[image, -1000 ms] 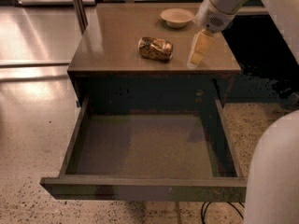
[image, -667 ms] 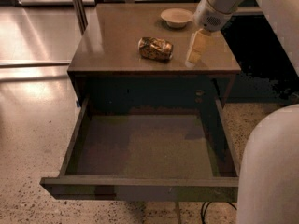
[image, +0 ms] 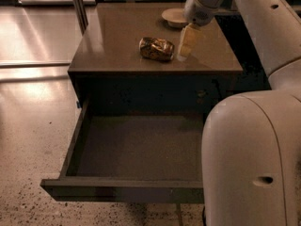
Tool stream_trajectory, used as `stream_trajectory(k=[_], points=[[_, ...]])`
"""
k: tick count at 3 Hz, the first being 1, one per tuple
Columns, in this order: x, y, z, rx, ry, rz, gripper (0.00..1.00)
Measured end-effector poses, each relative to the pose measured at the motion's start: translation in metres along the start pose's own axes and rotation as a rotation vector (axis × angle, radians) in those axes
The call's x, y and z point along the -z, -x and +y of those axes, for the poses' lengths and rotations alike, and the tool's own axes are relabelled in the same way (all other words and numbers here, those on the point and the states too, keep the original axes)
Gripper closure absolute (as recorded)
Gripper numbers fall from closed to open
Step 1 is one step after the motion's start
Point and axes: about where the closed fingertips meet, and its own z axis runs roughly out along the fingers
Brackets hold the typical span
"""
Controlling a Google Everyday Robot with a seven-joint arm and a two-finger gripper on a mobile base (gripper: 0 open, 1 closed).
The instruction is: Place orange can into top drawer
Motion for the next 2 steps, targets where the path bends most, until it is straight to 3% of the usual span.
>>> stream_trajectory(k=[2], points=[[-0.028,0.041,-0.017,0.067,0.017,-0.018,0.0]])
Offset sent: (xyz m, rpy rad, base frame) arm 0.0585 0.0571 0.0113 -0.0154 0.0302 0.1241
